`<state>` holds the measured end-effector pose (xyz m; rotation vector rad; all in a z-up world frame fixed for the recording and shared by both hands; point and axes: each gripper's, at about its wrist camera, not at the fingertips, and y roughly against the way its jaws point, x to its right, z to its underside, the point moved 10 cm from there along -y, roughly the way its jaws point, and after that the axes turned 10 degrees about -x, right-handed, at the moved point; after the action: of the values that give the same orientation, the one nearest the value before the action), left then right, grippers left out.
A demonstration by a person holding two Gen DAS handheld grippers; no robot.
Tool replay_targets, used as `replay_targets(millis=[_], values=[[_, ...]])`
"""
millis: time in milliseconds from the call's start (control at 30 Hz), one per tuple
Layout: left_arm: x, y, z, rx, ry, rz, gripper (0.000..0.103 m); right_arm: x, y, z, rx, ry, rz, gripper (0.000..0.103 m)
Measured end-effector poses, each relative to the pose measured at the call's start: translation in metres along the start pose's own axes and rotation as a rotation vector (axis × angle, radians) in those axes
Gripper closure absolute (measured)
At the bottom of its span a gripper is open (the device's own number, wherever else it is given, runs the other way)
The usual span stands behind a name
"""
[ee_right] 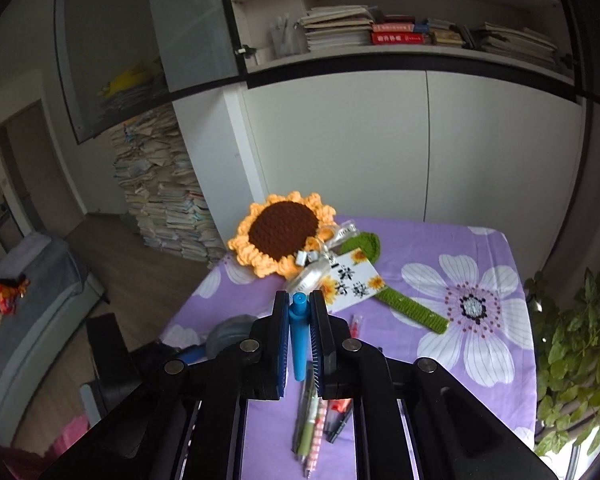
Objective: Organize stationery
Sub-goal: 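Carry the blue pen over the grey cup and drop it in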
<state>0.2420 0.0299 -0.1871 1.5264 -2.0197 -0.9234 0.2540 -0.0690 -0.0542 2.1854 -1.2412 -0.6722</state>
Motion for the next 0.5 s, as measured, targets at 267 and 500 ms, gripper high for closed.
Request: replay_targets(millis=[267, 500], values=[[0.000, 0.000, 0.000, -0.002, 0.000, -0.002, 0.043, -0.044, -0.013, -0.020, 0.040, 0.068, -0.096, 0.092], [0.001, -0.001, -0.001, 0.008, -0.001, -0.014, 0.033, -0.044, -0.066, 0.015, -0.114, 0.055, -0.099, 0.092]])
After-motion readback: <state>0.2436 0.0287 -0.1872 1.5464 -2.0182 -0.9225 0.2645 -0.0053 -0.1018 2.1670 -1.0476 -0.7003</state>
